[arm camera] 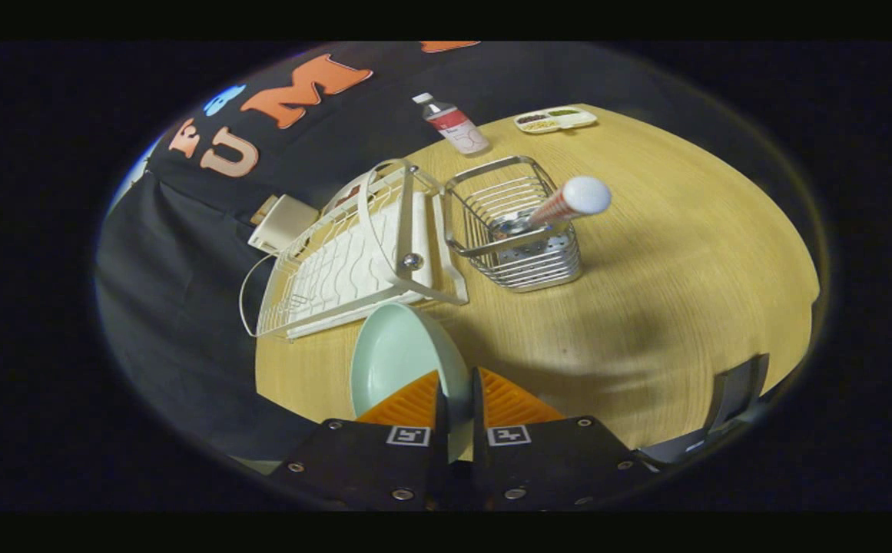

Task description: Take the plate from the dish rack, then take the spoon from the basket and place it into the plate.

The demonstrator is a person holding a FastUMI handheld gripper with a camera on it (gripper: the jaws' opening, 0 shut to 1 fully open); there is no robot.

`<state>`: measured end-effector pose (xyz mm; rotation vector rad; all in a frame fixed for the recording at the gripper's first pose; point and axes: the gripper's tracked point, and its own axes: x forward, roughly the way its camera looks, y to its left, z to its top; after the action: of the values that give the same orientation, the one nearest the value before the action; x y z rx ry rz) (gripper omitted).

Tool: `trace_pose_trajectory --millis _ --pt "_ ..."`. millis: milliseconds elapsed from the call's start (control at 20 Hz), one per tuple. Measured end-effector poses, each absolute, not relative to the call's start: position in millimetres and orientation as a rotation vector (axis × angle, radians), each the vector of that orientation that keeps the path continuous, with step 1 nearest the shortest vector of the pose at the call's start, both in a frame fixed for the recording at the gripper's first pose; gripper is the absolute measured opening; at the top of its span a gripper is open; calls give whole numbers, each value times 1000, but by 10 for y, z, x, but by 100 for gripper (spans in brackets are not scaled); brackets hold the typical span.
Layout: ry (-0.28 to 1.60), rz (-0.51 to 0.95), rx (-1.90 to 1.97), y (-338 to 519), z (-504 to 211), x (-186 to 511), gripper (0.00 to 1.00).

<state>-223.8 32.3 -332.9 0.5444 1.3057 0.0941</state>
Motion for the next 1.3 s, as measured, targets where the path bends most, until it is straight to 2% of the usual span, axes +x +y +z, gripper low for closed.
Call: trace_pose_trajectory --millis 400,550,750,800,850,900,950,1050,1300 --pt "1259 41 541 178 -3580 -2333 12" --pt "1194 36 525 131 -3454 -2197 22" --pt "968 -21 345 -226 -3107 -1824 44" --pt "913 -15 293 -288 -3013 -1727 52" --pt "869 -11 245 -332 -2931 -1642 57" --pt "845 -12 198 -362 -2922 -1587 66" --pt "826 -23 155 -410 -2911 -1528 70" --pt "779 -34 121 -440 -2839 -1424 75" --pt "713 -19 75 -394 -2801 -1265 76"
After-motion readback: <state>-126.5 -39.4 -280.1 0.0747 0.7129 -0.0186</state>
